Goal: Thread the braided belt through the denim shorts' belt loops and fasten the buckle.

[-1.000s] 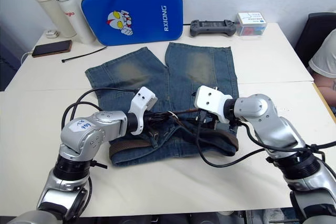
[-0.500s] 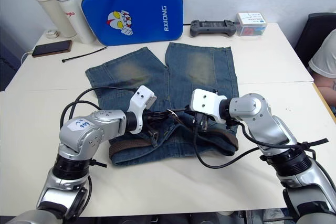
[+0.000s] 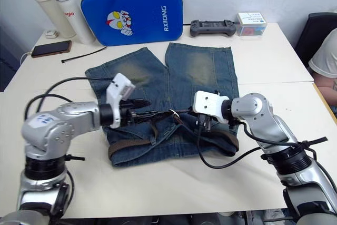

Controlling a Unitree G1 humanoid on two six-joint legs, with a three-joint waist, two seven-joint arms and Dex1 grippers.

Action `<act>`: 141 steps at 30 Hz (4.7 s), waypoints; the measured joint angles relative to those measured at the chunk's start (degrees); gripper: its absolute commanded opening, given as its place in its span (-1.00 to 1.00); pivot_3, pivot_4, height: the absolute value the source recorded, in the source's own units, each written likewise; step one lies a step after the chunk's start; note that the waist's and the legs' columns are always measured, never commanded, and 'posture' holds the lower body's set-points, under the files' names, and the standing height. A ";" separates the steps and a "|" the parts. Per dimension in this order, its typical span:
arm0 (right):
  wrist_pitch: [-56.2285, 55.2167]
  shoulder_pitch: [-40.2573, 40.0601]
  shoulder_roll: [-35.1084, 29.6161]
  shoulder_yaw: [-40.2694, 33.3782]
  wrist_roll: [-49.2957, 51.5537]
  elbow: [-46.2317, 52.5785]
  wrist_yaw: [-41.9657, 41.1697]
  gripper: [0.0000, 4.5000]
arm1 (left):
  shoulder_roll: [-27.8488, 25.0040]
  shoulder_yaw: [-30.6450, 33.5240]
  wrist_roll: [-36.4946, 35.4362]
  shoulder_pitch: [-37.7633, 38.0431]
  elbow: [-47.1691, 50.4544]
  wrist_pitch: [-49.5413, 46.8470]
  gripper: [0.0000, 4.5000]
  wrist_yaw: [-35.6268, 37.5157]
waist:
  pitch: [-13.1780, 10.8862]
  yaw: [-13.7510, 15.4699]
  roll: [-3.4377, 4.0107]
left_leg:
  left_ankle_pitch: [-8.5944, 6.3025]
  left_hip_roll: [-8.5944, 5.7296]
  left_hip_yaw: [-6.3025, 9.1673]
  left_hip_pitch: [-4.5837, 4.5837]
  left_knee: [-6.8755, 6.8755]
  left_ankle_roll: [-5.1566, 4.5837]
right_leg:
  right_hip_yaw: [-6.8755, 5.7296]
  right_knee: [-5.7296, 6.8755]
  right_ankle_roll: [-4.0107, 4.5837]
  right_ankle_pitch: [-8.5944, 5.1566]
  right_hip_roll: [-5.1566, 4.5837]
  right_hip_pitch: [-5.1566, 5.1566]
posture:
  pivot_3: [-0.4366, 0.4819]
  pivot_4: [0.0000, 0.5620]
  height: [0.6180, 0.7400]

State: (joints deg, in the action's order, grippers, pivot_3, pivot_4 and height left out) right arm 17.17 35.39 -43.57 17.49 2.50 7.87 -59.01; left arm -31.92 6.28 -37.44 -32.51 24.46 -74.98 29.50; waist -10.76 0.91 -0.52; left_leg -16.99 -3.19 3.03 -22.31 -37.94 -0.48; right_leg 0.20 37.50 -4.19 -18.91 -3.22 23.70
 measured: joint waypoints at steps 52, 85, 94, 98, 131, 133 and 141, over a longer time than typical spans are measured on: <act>-8.83 -2.71 -9.87 -14.97 4.03 5.29 -1.40 -1.00 | 13.82 -23.30 13.97 -13.54 -14.99 19.58 -0.57 0.03 | -0.03 0.33 -0.05 | -0.05 0.03 -0.24 0.00 -0.09 -0.10 | 0.17 0.02 -0.08 0.04 0.05 -0.01 | -0.05 -0.47 1.00; 34.30 -7.37 2.94 -23.37 35.71 9.51 7.93 0.01 | 40.24 25.14 4.70 -10.56 -7.56 -17.68 -1.00 -25.64 | -0.07 0.20 -0.38 | -0.07 0.07 -0.38 0.01 -0.13 -0.09 | 0.23 0.16 -0.13 0.07 0.09 0.03 | -0.05 -0.47 1.00; 34.41 -8.45 10.64 -15.59 34.35 6.26 11.21 -0.98 | 40.49 30.38 2.91 -7.92 -2.72 -17.92 -1.00 -32.39 | -0.04 0.45 -0.45 | -0.09 0.10 -0.33 -0.01 -0.14 -0.06 | 0.19 0.20 -0.13 0.07 0.11 0.02 | -0.05 -0.47 1.00; 34.38 -8.77 13.18 -12.10 33.93 6.05 11.52 -0.98 | 40.55 30.04 0.78 -7.39 -2.67 -17.94 -1.00 -33.96 | -0.04 0.40 -0.45 | -0.10 0.10 -0.33 -0.01 -0.15 -0.04 | 0.19 0.20 -0.13 0.07 0.11 0.03 | -0.05 -0.47 1.00; 25.66 -5.90 15.54 -1.49 22.79 -0.27 5.54 -0.98 | 40.76 28.74 -7.37 0.68 -3.02 -17.91 -1.00 -37.97 | 0.00 0.26 -0.54 | -0.17 0.15 -0.33 0.04 -0.17 0.06 | 0.20 0.08 -0.12 0.06 0.18 0.02 | -0.05 -0.47 1.00; 25.66 -5.63 15.65 -1.49 22.79 -0.62 5.50 -0.98 | 40.36 28.73 -7.37 1.17 -3.02 -17.90 -1.00 -37.55 | 0.00 0.26 -0.55 | -0.17 0.15 -0.33 0.04 -0.17 0.06 | 0.20 0.08 -0.12 0.07 0.18 0.02 | -0.05 -0.47 1.00; 26.21 -3.66 15.04 -2.61 23.51 -1.26 3.85 -0.98 | 36.07 27.89 -7.19 3.99 -3.02 -17.89 -1.00 -35.50 | 0.00 0.28 -0.55 | -0.17 0.15 -0.31 0.04 -0.17 0.05 | 0.19 0.06 -0.12 0.06 0.18 0.02 | -0.05 -0.47 1.00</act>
State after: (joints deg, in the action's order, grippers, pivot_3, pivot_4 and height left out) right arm 43.38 31.73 -28.53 14.87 26.01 6.62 -55.15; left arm 4.15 34.17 -44.63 -28.51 21.44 -92.87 -5.99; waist -10.76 1.19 -1.07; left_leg -17.15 -3.04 2.72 -22.27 -38.11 -0.42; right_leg 0.39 37.56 -4.30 -18.85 -3.04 23.73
